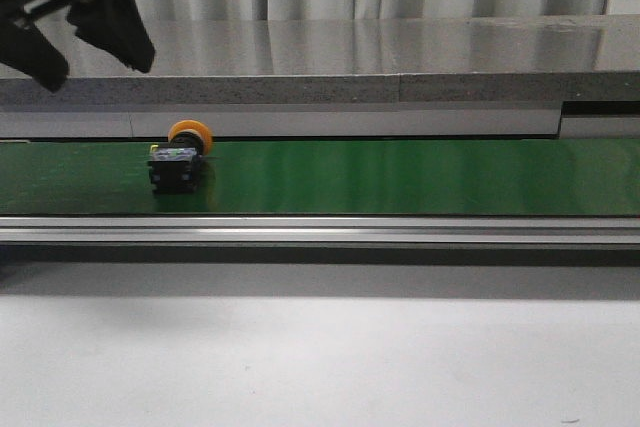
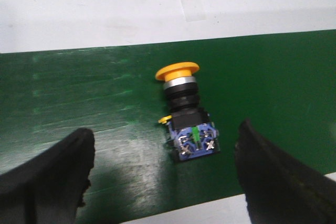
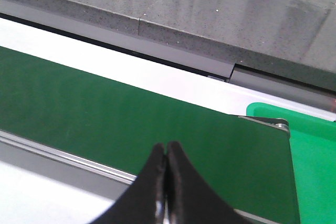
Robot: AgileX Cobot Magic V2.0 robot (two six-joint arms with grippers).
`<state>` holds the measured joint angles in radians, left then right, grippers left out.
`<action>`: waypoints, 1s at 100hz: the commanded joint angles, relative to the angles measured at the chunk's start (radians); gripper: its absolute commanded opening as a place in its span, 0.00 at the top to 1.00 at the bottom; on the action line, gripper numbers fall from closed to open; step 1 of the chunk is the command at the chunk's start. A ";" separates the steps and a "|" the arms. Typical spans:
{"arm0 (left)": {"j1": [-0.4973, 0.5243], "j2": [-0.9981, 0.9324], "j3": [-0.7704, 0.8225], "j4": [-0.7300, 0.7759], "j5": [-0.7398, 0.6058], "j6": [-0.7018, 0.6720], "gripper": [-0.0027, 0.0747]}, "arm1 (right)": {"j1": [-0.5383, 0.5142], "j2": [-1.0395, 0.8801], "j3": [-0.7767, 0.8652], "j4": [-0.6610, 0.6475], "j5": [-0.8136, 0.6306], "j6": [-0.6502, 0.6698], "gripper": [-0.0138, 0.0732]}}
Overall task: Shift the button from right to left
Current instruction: 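Lower the left gripper onto the button on the belt and close it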
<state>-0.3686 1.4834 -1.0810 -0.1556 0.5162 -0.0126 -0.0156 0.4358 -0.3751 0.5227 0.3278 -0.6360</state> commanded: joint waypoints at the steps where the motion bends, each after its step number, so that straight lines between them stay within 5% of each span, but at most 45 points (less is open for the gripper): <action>1: -0.022 0.010 -0.050 -0.008 -0.054 -0.003 0.28 | 0.003 0.002 -0.025 0.021 -0.061 -0.008 0.92; 77: 0.062 0.172 -0.060 0.101 -0.073 -0.005 0.30 | 0.003 0.002 -0.025 0.021 -0.061 -0.008 0.92; 90: 0.062 0.173 -0.060 0.103 -0.071 -0.005 0.43 | 0.003 0.002 -0.025 0.021 -0.061 -0.008 0.92; 100: 0.062 0.173 -0.060 0.125 -0.064 -0.005 0.62 | 0.003 0.002 -0.025 0.021 -0.061 -0.008 0.92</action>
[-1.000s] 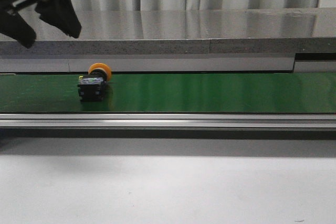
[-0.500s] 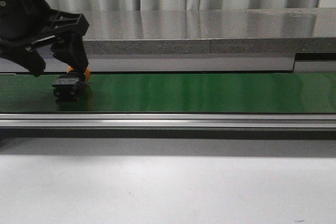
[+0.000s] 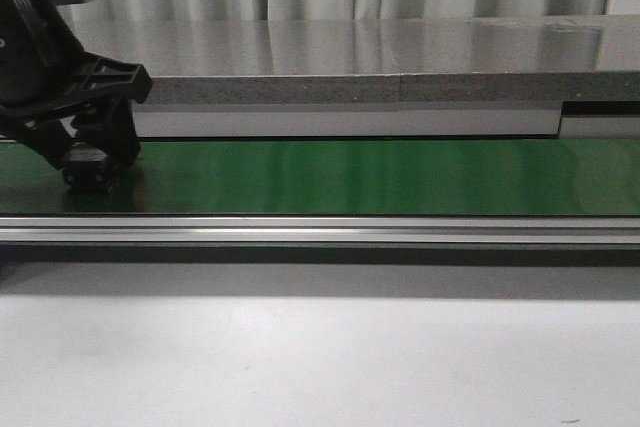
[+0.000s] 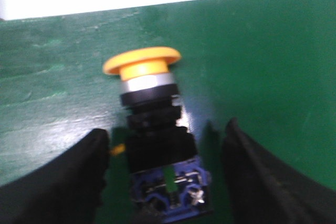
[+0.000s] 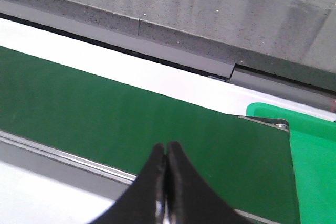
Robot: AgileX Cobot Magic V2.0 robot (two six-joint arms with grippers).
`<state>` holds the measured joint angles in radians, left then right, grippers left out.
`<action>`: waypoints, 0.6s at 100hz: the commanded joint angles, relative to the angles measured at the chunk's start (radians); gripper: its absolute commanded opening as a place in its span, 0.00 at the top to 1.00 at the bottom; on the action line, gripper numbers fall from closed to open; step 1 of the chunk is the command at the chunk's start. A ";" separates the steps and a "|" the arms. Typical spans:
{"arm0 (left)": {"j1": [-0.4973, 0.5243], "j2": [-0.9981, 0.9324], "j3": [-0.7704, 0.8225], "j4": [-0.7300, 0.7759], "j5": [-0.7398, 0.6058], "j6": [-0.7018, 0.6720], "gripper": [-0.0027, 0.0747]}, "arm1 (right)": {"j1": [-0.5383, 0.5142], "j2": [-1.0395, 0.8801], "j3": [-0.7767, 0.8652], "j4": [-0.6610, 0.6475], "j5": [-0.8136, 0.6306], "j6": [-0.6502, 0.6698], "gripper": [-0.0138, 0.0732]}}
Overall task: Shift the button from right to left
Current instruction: 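Lower the left gripper onto the button on the belt and close it, then lift the button with the left gripper and move it over the blue tray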
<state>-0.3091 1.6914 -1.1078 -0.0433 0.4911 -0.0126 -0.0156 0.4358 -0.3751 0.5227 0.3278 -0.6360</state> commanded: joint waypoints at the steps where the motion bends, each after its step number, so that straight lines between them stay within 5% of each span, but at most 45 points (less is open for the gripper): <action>1: 0.003 -0.035 -0.033 0.015 -0.039 -0.005 0.64 | 0.003 0.002 -0.025 0.021 -0.061 -0.008 0.92; 21: 0.009 -0.069 -0.033 0.053 -0.011 -0.005 0.91 | 0.003 0.002 -0.025 0.021 -0.061 -0.008 0.92; 60: 0.241 -0.242 -0.035 0.127 0.069 -0.005 0.93 | 0.003 0.002 -0.025 0.021 -0.061 -0.008 0.92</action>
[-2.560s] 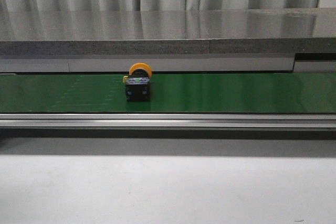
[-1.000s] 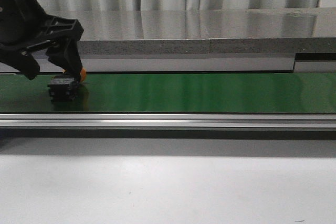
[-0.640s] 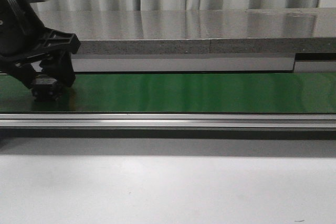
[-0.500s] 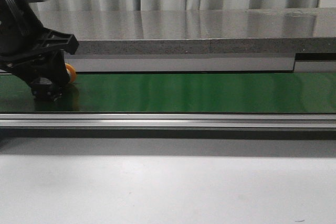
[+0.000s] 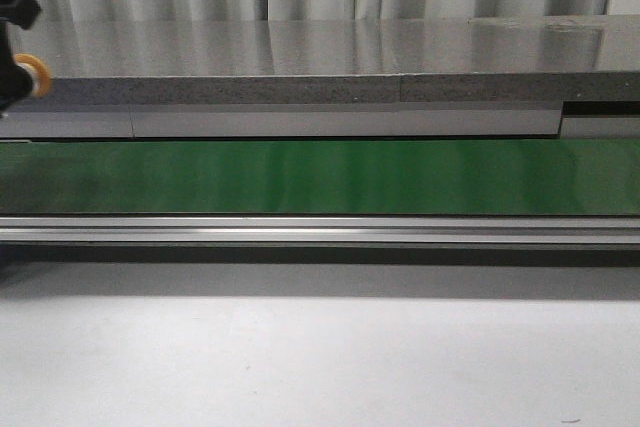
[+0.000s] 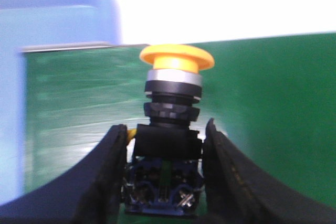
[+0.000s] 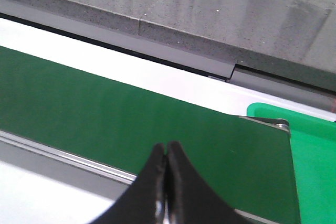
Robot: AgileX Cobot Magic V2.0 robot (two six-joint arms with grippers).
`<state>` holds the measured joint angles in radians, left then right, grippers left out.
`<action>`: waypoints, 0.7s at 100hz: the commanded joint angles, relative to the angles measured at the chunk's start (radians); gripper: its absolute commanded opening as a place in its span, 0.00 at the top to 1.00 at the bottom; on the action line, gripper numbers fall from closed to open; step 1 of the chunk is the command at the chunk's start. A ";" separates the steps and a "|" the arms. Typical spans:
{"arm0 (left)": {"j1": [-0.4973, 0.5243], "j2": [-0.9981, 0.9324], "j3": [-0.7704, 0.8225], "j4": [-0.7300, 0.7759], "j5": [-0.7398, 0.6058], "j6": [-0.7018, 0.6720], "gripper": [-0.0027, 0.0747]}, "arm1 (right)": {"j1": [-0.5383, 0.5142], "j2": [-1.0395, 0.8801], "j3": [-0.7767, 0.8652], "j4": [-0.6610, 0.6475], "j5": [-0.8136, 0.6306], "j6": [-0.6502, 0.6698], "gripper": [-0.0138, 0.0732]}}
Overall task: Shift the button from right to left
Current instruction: 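Lift the button with the left gripper and move it over the blue tray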
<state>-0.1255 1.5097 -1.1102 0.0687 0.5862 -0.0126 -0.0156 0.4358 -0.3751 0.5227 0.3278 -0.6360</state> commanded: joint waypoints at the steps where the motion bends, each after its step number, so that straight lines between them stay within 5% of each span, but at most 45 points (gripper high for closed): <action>1: 0.063 -0.063 -0.032 0.015 -0.026 -0.005 0.93 | 0.003 0.002 -0.025 0.021 -0.061 -0.008 0.92; 32: 0.238 -0.036 -0.032 0.033 -0.038 -0.005 0.93 | 0.003 0.002 -0.025 0.021 -0.060 -0.008 0.92; 70: 0.268 0.099 -0.032 0.208 -0.126 -0.005 0.93 | 0.003 0.002 -0.025 0.021 -0.060 -0.008 0.92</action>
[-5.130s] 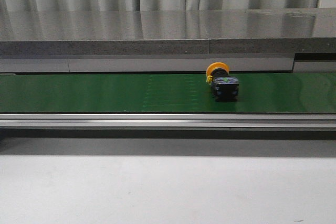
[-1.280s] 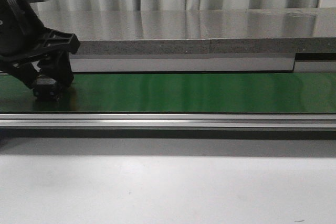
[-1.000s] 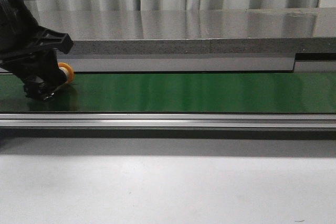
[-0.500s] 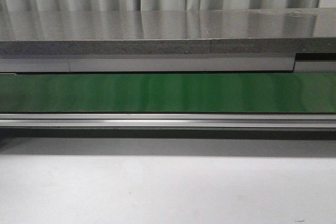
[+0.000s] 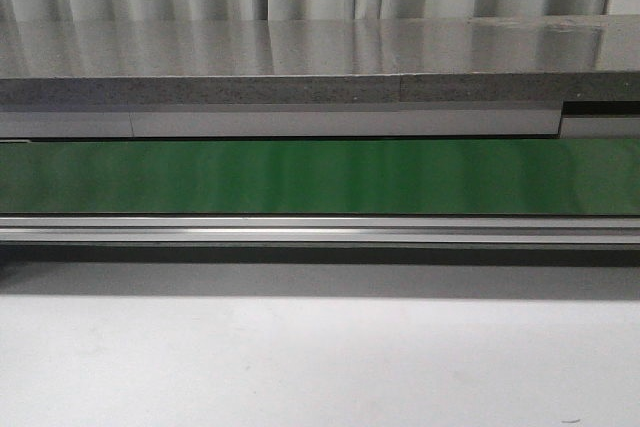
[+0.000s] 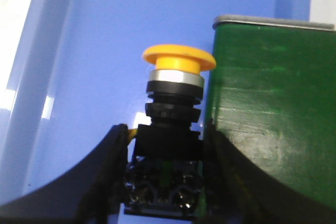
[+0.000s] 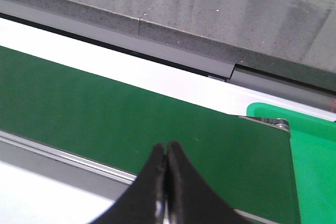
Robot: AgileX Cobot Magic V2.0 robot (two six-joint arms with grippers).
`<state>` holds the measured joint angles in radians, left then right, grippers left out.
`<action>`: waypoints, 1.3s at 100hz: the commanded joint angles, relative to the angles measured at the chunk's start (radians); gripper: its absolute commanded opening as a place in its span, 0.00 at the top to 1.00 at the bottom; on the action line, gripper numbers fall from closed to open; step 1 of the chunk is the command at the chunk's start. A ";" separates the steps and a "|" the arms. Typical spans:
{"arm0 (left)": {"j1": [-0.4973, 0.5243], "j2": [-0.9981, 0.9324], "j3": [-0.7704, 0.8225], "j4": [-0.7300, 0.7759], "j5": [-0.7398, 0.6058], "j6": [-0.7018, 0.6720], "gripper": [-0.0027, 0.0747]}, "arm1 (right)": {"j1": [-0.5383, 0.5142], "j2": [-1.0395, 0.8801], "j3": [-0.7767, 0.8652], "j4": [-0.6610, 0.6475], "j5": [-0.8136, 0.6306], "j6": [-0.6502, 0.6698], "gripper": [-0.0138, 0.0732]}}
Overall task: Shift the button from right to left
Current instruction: 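Lift the button with the left gripper and move it over the blue tray, then lower the button into the blue tray and open the left gripper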
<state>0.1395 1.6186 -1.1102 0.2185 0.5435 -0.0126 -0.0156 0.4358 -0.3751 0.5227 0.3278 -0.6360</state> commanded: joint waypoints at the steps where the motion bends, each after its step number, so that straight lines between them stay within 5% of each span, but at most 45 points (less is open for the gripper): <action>1: 0.003 -0.008 -0.032 0.062 -0.086 -0.005 0.93 | 0.003 0.002 -0.025 0.021 -0.060 -0.008 0.92; 70: 0.069 0.099 -0.032 0.074 -0.102 -0.022 0.92 | 0.003 0.002 -0.025 0.021 -0.059 -0.008 0.92; 108: 0.071 0.099 -0.032 0.038 -0.112 -0.022 0.58 | 0.003 0.002 -0.025 0.021 -0.058 -0.008 0.92; 130: 0.071 0.099 -0.032 0.038 -0.110 -0.022 0.48 | 0.003 0.002 -0.025 0.021 -0.058 -0.008 0.92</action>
<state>0.2108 1.7618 -1.1125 0.2599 0.4780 -0.0240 -0.0156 0.4358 -0.3751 0.5227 0.3278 -0.6360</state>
